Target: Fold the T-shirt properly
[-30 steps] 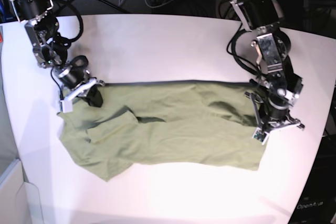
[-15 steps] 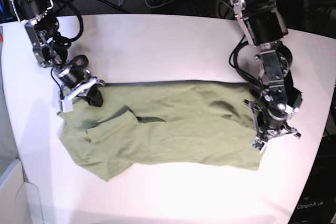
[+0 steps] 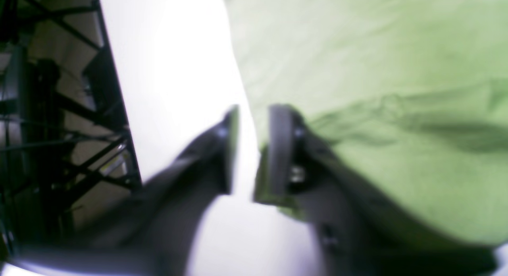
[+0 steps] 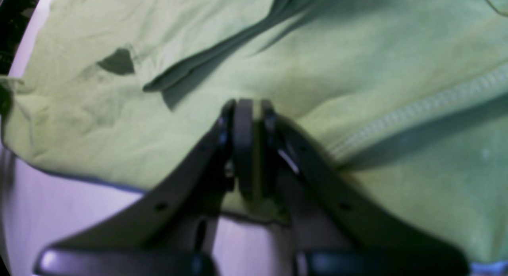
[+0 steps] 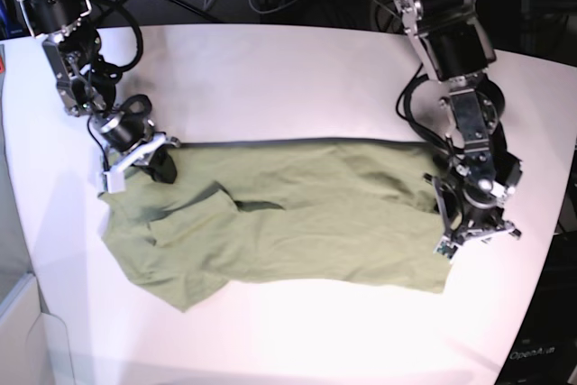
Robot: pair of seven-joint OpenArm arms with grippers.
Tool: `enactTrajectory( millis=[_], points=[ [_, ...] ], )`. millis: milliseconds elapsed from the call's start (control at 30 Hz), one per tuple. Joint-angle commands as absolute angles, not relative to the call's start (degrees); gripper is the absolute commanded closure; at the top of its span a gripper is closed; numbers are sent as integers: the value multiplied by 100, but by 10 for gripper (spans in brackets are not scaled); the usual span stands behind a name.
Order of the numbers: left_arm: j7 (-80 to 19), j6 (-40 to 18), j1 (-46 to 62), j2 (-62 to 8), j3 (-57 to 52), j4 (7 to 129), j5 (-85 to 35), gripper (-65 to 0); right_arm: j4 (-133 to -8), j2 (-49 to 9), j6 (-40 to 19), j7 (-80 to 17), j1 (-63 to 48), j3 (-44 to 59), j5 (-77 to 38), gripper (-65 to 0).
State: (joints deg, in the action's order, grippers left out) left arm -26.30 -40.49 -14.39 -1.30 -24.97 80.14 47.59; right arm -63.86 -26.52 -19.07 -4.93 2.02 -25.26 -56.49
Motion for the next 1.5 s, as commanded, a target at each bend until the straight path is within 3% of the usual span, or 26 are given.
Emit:
enactTrajectory(
  millis=[0,100,200,733,933,1133,1467],
  points=[
    [-2536,-4000,-1490,-171,-2484,8180,4725,-269,-6475,-2738,-1974,-356,295,-2492,-5692,-28],
    [-2448,-4000,-1367,-154,-2510,8505,4716,-374,-6475,-2738,-1974,-356,295,-2484,-5692,-28],
    [-2281,-4000,-1174,-127,-2510,8813,4734,-411,-6475,-2738,-1974,-356,295,-2484,-5692,-28],
    [-2264,-4000,-629,-110,-2475,9156,4708,-413,-6466,-2800,-1974,-356,330,-2501,-5692,-28],
    [-2255,-4000,-699,-154,-2475,8760,4708,-413,-6457,-2800,-1974,-356,330,-2492,-5692,-28],
    [-2246,-4000,-1270,-347,-2519,7662,4699,-413,-6448,-2809,-1974,-356,330,-2484,-5692,-28],
    [-2246,-4000,-2053,-699,-2536,7697,4611,-413,-6448,-2835,-1974,-356,295,-2466,-5692,-28]
  ],
)
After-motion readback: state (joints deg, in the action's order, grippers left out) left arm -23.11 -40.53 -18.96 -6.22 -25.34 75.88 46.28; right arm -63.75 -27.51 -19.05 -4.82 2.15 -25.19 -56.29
